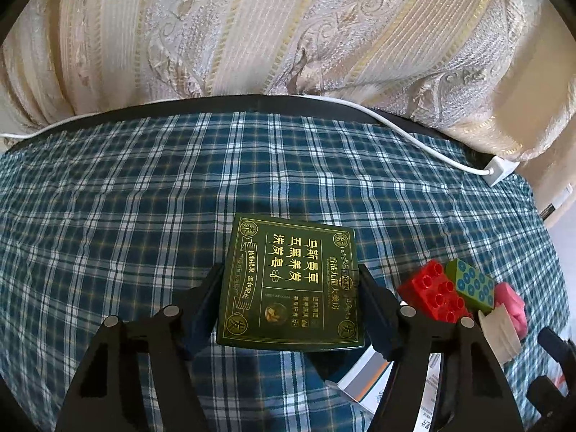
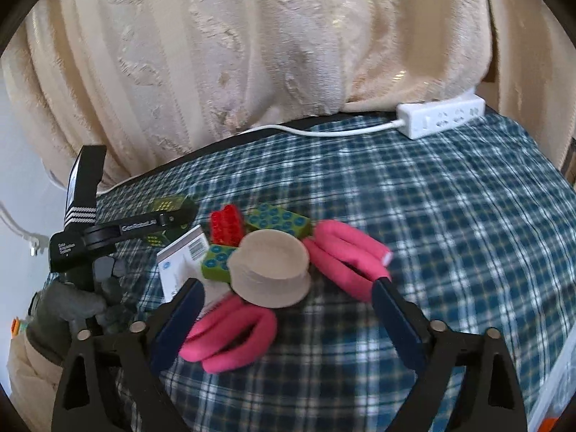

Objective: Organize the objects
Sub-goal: 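Grasp the white cup with the right gripper while the left gripper holds the green box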

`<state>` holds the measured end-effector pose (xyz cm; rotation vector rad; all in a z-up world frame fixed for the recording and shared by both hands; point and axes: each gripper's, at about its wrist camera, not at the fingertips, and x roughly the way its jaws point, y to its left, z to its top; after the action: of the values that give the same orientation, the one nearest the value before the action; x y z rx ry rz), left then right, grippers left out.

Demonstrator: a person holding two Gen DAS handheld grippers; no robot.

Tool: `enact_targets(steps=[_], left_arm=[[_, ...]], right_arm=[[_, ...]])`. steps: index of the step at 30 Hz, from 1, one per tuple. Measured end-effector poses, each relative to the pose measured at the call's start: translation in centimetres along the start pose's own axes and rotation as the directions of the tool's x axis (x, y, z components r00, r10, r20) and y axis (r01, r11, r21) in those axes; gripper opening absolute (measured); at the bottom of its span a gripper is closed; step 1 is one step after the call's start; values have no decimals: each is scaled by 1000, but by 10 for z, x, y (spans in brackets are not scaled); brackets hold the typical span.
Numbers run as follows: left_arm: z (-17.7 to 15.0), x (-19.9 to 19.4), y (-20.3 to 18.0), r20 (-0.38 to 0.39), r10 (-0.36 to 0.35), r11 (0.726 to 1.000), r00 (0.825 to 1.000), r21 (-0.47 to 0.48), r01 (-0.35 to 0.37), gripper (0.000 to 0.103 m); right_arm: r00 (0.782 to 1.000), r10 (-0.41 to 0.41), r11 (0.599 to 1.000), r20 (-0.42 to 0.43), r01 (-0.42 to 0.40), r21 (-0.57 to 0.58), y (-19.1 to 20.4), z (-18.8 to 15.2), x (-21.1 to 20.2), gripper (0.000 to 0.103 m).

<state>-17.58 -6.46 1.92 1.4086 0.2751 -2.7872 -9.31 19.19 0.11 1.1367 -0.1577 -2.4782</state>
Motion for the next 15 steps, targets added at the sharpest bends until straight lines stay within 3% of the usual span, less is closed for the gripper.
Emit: enact_targets(steps=[6,15], left_arm=[[1,-9,-6,28,8,1000,1000,6,-8,70],[2,-15,-7,38,5,1000,999,-5,-5,70]], right_arm=[[998,25,999,-59,-23,32,-1,5,18,75],[989,98,989,-110,-85,119,-5,13,36,74]])
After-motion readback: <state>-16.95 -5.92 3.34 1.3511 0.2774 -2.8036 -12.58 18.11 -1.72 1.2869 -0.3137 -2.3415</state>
